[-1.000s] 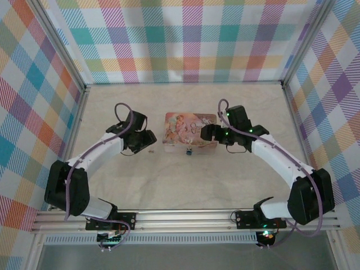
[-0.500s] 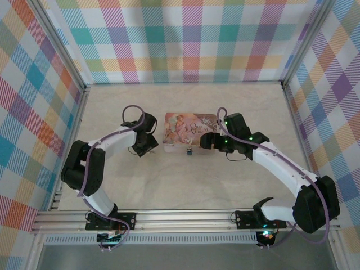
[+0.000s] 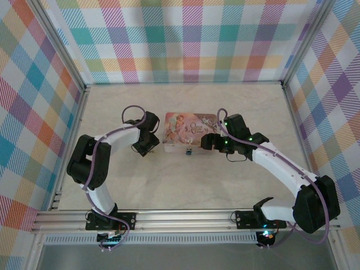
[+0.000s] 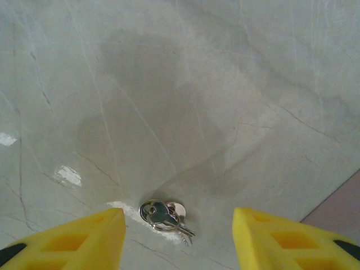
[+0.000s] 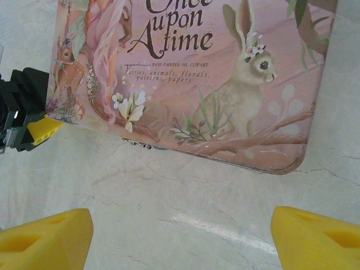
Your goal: Unlock a padlock with a key
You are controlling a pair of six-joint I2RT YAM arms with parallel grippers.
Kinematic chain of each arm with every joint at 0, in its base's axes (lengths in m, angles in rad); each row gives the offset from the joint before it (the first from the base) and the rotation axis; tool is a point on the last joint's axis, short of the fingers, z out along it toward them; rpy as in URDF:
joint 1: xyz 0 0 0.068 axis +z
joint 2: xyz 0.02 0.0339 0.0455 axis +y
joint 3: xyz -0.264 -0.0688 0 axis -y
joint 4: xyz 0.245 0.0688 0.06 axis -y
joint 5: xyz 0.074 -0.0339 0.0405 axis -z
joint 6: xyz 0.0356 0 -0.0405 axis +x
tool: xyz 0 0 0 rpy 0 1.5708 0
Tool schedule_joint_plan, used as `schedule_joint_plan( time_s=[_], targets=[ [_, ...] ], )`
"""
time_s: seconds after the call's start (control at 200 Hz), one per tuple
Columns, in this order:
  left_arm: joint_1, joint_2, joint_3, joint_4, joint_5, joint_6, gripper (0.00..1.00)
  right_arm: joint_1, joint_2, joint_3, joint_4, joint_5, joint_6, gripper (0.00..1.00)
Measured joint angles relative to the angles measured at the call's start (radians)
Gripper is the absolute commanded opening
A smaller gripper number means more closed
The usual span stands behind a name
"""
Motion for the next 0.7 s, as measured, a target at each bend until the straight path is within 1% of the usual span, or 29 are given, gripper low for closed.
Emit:
schedule_joint_plan(
  time_s=[0.165, 0.21, 0.305, 0.38, 0.51, 0.575, 0.64, 0.7],
  targets=[
    [-0.001, 0.026, 0.0, 0.0, 0.006, -0.03, 0.5, 0.0, 0.0, -0.001, 0.0, 0.001, 0.0, 0.82],
    [-0.001, 0.032, 0.0, -0.002, 0.007, -0.038, 0.48, 0.0, -0.001, -0.001, 0.0, 0.003, 0.0, 0.82],
    [-0.002, 0.037, 0.002, -0.014, 0.004, -0.049, 0.4, 0.0, -0.006, -0.001, 0.0, 0.008, -0.001, 0.82],
    [-0.002, 0.045, 0.01, -0.028, 0.004, -0.053, 0.38, 0.0, -0.016, -0.001, 0.0, 0.012, -0.001, 0.82],
    [-0.002, 0.055, 0.018, -0.054, -0.004, -0.06, 0.25, 0.0, -0.041, -0.01, 0.004, 0.016, -0.001, 0.82],
    [-0.002, 0.056, 0.021, -0.066, -0.008, -0.061, 0.15, 0.0, -0.053, -0.017, 0.005, 0.016, -0.001, 0.83],
    [-0.002, 0.056, 0.024, -0.075, -0.009, -0.064, 0.1, 0.0, -0.063, -0.021, 0.005, 0.019, -0.001, 0.83],
    [-0.002, 0.055, 0.026, -0.077, -0.008, -0.065, 0.01, 0.0, -0.071, -0.026, 0.007, 0.021, -0.001, 0.83]
  ],
)
